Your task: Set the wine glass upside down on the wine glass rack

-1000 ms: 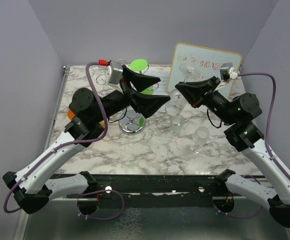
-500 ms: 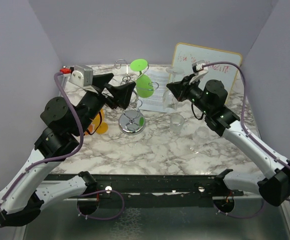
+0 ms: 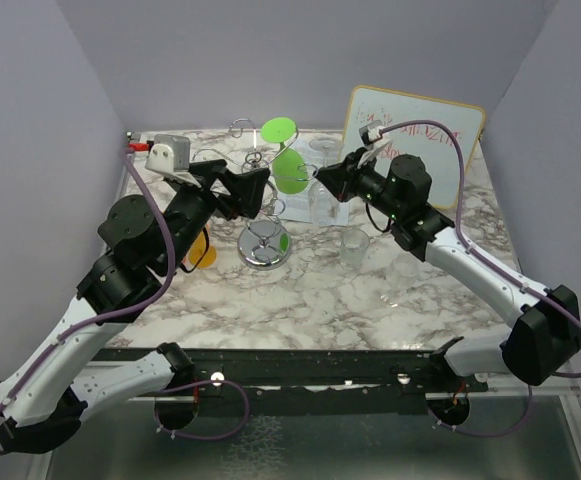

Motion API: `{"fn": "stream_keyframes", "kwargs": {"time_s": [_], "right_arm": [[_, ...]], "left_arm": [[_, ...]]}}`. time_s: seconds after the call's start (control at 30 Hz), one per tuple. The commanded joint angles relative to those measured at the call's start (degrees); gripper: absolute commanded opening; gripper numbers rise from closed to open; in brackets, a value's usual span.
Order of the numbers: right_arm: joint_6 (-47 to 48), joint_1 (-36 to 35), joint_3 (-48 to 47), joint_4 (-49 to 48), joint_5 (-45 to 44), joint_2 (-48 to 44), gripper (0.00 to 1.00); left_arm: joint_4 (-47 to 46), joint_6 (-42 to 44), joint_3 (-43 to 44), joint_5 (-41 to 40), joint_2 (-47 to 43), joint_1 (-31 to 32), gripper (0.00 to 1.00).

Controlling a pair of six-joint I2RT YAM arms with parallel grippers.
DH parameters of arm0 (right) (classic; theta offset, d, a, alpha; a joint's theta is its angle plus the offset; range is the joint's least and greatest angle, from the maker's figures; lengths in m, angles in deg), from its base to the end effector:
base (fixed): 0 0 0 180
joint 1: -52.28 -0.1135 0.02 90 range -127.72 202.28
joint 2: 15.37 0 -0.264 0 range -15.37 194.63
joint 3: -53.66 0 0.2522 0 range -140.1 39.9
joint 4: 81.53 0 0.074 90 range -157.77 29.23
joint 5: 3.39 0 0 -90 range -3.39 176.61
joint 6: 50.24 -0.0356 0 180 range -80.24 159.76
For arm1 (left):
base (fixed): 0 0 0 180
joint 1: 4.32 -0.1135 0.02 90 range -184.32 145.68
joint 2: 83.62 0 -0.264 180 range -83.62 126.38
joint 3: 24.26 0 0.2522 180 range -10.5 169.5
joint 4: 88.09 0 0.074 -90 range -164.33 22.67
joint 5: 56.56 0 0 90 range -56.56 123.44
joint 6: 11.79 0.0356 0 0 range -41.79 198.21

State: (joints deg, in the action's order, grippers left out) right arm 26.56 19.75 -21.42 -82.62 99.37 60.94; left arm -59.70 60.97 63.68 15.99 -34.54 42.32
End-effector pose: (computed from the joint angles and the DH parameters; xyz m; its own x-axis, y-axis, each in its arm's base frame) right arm 0.2642 0.1778 0.3643 -0.1643 0.1594 -0.9735 -0.6914 0.6852 0.2289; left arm 0.1105 -0.1015 0.4908 -0.0264 -0.3838 -0.9230 0.5060 0.7912 -0.3435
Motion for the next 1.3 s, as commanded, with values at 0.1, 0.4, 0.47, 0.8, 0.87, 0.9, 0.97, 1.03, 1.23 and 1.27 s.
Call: {"fn": "stream_keyframes", "kwargs": {"time_s": [0.1, 0.4, 0.47, 0.8, 0.87, 0.9, 0.97, 1.03, 1.23, 1.27], "right_arm": [[1.7, 0.2, 0.9, -9.6, 7.2, 2.0, 0.01], [1.6, 0.3, -0.2, -13.9, 14.6, 6.1, 0.01], [1.6, 0.3, -0.8, -13.8, 15.1, 6.8, 0.01], [1.6, 0.3, 0.4, -16.6, 23.6, 7.3, 0.01], [1.3, 0.3, 0.1, -16.7, 25.4, 7.5, 0.01], [1.2, 0.2, -0.1, -16.5, 25.9, 7.5, 0.01], [1.2, 0.3, -0.4, -15.8, 26.7, 7.8, 0.01], [1.1, 0.3, -0.2, -15.7, 27.0, 7.8, 0.01], [0.7, 0.3, 0.1, -14.7, 28.1, 8.0, 0.01], [0.6, 0.2, 0.3, -14.8, 28.3, 8.0, 0.01]], "left_arm": [[-0.9, -2.1, -1.1, 2.9, 2.1, 0.2, 0.96], [-1.6, -3.2, -0.8, 3.3, 3.5, 0.2, 0.96], [-1.6, -3.0, -0.6, 3.3, 4.0, 0.2, 0.96], [-1.3, -3.4, -1.3, 3.3, 5.0, 0.2, 0.96], [-1.2, -3.7, -1.4, 2.9, 5.0, 0.1, 0.96], [-1.1, -3.8, -1.2, 2.6, 5.1, 0.2, 0.96], [-1.0, -4.0, -1.1, 2.4, 5.3, 0.2, 0.96], [-1.0, -4.1, -0.9, 2.5, 5.5, 0.2, 0.96], [-0.5, -4.4, -1.0, 2.8, 6.3, 0.2, 0.96], [-0.5, -4.5, -1.0, 2.8, 6.3, 0.2, 0.96]]}}
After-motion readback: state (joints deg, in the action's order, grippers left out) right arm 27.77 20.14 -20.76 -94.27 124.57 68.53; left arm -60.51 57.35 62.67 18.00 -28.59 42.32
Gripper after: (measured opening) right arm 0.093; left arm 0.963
